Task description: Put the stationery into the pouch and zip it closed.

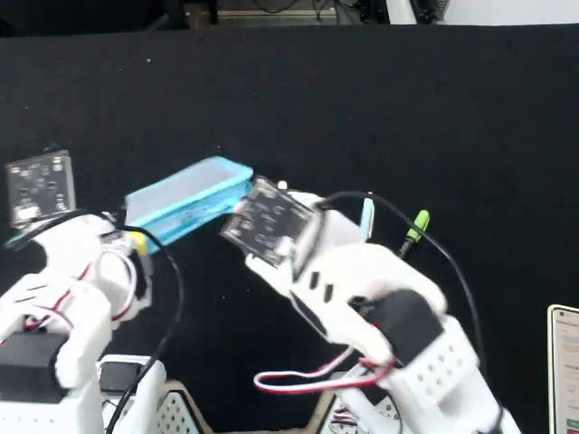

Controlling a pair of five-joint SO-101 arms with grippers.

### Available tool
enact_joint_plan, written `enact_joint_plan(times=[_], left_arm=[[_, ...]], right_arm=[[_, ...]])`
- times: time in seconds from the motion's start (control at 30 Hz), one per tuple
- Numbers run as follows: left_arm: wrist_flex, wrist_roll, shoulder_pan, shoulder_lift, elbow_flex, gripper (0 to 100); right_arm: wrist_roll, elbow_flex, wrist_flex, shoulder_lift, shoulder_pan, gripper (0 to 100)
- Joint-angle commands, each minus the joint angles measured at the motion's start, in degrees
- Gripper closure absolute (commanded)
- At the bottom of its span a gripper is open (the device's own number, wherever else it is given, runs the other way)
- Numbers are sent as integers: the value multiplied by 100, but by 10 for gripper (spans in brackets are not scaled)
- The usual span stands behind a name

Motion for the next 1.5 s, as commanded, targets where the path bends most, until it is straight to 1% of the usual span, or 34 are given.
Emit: enact_joint_plan(times=[0.0, 0.1, 0.27, 0.4, 0.47, 0.6, 0.77, 0.83, 0.93, 1.0, 1.03, 1.17, 1.23, 1.3, 1.37, 1.47], left_arm=[[-62, -299, -787, 62, -813, 968], [-62, -299, -963, 70, -1051, 965], [-62, -308, -963, 88, -1024, 963], [-35, -308, -954, 492, -1051, 963], [-18, -308, -963, 879, -1033, 936], [308, -308, -936, 1486, -1262, 838], [554, -308, -945, 1591, -1903, 834], [554, -308, -963, 1547, -2018, 863], [554, -308, -936, 1547, -1974, 980], [527, -308, -936, 1530, -1780, 957], [501, -308, -936, 1530, -1701, 970], [501, -334, -971, 1530, -1393, 970], [378, -809, -945, 1530, -1244, 970], [-9, -1284, -980, 1521, -1103, 970], [-413, -1363, -1086, 1521, -998, 970], [-791, -1363, -1253, 1521, -752, 970]], right_arm=[[-26, -84, 18, -523, 431, 988], [-44, -101, 18, -541, 642, 988], [-35, -66, 62, -523, 862, 988], [-35, -75, 193, -523, 932, 988], [-26, -75, 255, -523, 932, 988], [-26, -57, 316, -532, 932, 988], [-26, 154, 273, -549, 914, 988], [-26, 251, 264, -567, 905, 988], [-26, 303, 264, -567, 905, 988], [-26, 286, 264, -576, 923, 988], [-26, 268, 264, -576, 923, 988], [-53, 259, 264, -576, 923, 988], [-62, 259, 264, -576, 932, 988], [-62, 303, 273, -576, 932, 988], [-62, 330, 308, -576, 932, 988], [-70, 435, 264, -576, 932, 988]])
